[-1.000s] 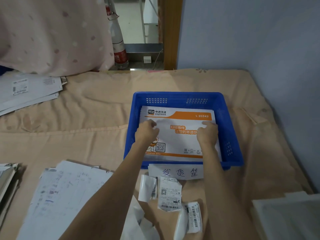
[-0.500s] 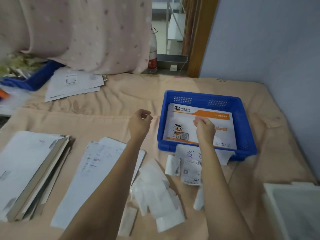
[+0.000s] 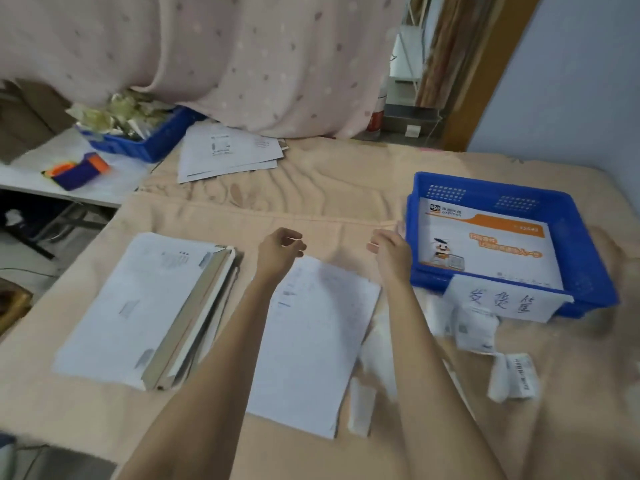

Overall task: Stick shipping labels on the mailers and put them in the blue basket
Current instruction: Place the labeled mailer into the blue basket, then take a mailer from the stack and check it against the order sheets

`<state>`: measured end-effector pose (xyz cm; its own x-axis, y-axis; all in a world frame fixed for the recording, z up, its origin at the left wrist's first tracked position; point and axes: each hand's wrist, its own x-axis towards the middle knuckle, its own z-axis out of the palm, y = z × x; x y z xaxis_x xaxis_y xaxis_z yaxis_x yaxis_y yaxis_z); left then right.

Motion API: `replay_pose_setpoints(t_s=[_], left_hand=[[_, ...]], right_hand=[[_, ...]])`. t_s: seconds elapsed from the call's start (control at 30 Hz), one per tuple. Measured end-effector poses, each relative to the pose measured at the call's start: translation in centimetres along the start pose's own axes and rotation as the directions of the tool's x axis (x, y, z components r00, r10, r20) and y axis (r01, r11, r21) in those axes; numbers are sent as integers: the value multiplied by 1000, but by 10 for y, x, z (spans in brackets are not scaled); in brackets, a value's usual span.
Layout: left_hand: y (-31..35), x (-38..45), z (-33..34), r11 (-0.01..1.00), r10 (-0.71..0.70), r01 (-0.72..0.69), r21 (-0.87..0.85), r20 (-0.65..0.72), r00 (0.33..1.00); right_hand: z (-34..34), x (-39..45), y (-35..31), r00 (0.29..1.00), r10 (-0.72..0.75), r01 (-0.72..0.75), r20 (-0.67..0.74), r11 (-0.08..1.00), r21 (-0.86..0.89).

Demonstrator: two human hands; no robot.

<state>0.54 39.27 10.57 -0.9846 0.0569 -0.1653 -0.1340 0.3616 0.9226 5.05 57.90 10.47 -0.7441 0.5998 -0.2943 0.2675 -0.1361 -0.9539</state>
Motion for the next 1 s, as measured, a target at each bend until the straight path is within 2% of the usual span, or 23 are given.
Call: replay_pose_setpoints(t_s=[0.23,0.47,0.67,0.87,1.0], left_hand=[[-73,-1,-111,997,-75,76,6,-125,989],[-138,-2,-191,981,-127,156,118,-225,966],[-180,-10,-218,945,-98,136,297,-137,986],[-198,-8,-217,890,-148,156,428,-53,988],[-203,-3,-214,862,-139,137,489,-33,990]], right_hand=[[111,-60,32,994,93,-93,57,996,7],[191,-101,74,979,195,-195,62,981,-9],[232,-121,104,952,305,-304,37,952,-33],[259,-140,127,910,407,-391,86,908,-153],[267,-144,138,909,406,-381,92,900,-210]])
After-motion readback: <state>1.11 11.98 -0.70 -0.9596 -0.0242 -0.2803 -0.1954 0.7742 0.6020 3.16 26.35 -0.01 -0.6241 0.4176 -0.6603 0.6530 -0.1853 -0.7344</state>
